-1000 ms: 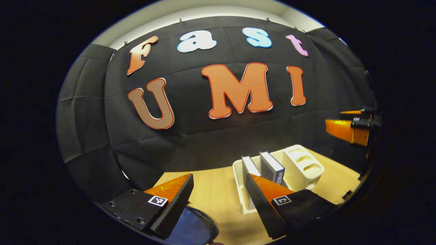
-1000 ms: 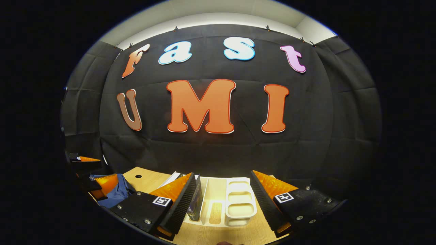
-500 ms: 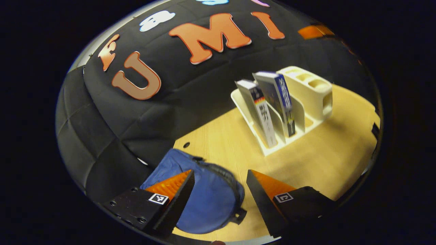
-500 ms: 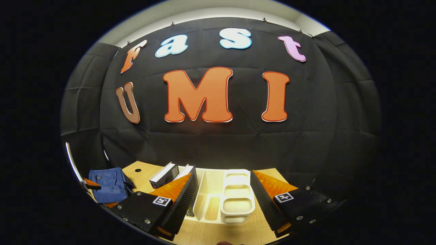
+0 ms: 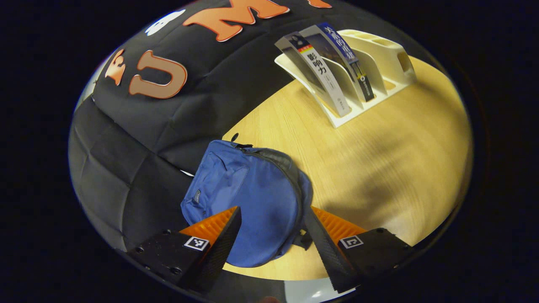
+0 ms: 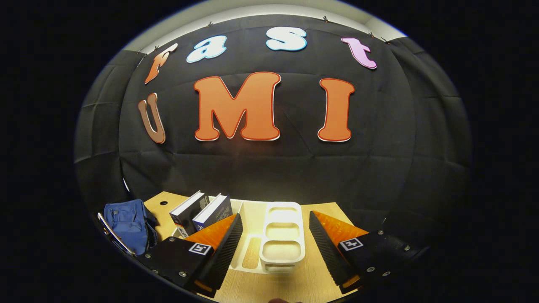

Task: Open the schoolbag, grab two books from the bookshelf and put them into the schoolbag.

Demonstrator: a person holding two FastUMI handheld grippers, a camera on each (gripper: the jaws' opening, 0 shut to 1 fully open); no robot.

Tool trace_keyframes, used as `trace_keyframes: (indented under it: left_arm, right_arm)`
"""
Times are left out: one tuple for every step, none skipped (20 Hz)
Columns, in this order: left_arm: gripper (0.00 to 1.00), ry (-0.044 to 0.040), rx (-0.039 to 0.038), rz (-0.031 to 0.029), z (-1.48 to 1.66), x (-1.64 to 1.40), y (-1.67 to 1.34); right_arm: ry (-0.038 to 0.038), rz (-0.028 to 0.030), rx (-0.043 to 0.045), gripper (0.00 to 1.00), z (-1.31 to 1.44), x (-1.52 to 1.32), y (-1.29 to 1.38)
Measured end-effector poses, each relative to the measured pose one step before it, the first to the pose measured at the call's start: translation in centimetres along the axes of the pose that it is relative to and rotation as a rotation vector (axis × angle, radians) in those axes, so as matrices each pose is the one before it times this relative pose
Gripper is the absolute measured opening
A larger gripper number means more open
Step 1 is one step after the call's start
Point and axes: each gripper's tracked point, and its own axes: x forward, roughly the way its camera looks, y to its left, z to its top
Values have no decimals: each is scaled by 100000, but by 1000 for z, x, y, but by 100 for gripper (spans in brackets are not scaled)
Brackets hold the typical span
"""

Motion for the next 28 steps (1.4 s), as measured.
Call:
trace_keyframes:
  left_arm:
    - [96, 1127, 3491, 1102, -409, 229, -126]
    - [96, 1144, 2475, 219, -715, 91, -373]
    - [96, 813, 1895, 620, -449, 222, -43]
    - [96, 1125, 853, -638, -690, 437, -301]
    - [95, 1519, -624, -2326, -674, 559, -661]
    - [95, 995, -540, -1756, -597, 607, -453]
    - [94, 1424, -2, -138, -605, 314, -112]
    - [92, 567, 37, 1090, -247, 472, 172]
    - [89, 658, -406, 382, -97, 405, 206]
    - [87, 217, -1097, -238, -106, 340, 205]
    - [82, 733, -1434, -1582, -78, 297, 12]
    - [80, 1035, -1130, -2639, -184, 126, -247]
    - [70, 670, -430, -2072, 26, 224, -236]
    - [65, 472, 152, -1384, 21, 91, -147]
    - [59, 342, 827, -705, 92, -1, 11]
    - [42, 45, 774, -610, 193, -221, 87]
    - [27, -330, 23, -887, 274, -138, 139]
    - [21, -262, -721, -953, 227, -110, 235]
    - [14, -519, -1405, -843, 326, -234, 326]
    - [10, -429, -1880, -1036, 218, -284, 566]
    - [10, -1196, -2082, -784, 572, -367, 651]
    - [9, -887, -1911, -1027, 334, -632, 627]
    - [9, -622, -1356, -1372, 694, -616, 714]
    - [8, -1217, -1404, -899, 635, -344, 725]
    - [7, -1779, -1384, -394, 932, -460, 857]
    - [7, -1717, -1629, -312, 923, -891, 977]
    - [7, -1392, -1589, -193, 915, -826, 898]
    - [6, -1689, -1938, -274, 882, -931, 1068]
  right_arm:
    - [129, -596, -342, 94, 6, 16, -11]
    - [21, -465, -304, 94, -22, -72, 17]
    - [-69, -696, -623, 94, -14, -115, 66]
    - [159, -375, -552, 94, -92, 69, 131]
    - [297, -373, -722, 94, -75, -4, 222]
    - [527, -221, -508, 94, -41, -51, 226]
    - [511, 65, -256, 94, -59, -76, 265]
    - [246, -153, -236, 94, -66, 59, 249]
    - [-51, -90, -174, 94, 159, -53, 298]
    - [-280, -55, -150, 94, 91, -95, 184]
    - [-241, -108, -197, 94, 161, -53, 221]
    - [-315, 108, -183, 94, 97, -14, 217]
    - [-283, -229, -236, 94, 173, -38, 143]
    - [-252, -44, 24, 94, 110, 22, 169]
    - [-270, -194, 127, 94, 210, 61, 151]
    - [-265, -96, 339, 94, 111, -35, 92]
    - [-213, -33, 311, 94, 130, 21, 178]
    - [3, 20, 245, 94, 59, -49, 271]
    - [-83, 187, 317, 94, 95, 60, 232]
    - [130, 244, 321, 94, 86, 47, 247]
    - [180, 383, 270, 94, 171, -47, 391]
    - [446, 635, 68, 94, 143, 13, 415]
    - [108, 744, 101, 94, 251, 70, 563]
    - [251, 1186, 174, 94, 201, 32, 711]
    - [-59, 1560, 207, 94, 338, 105, 764]
    - [-18, 2066, 22, 94, 461, 144, 825]
    - [85, 2492, -78, 94, 368, 311, 1067]
    - [601, 1956, -566, 94, 282, 336, 941]
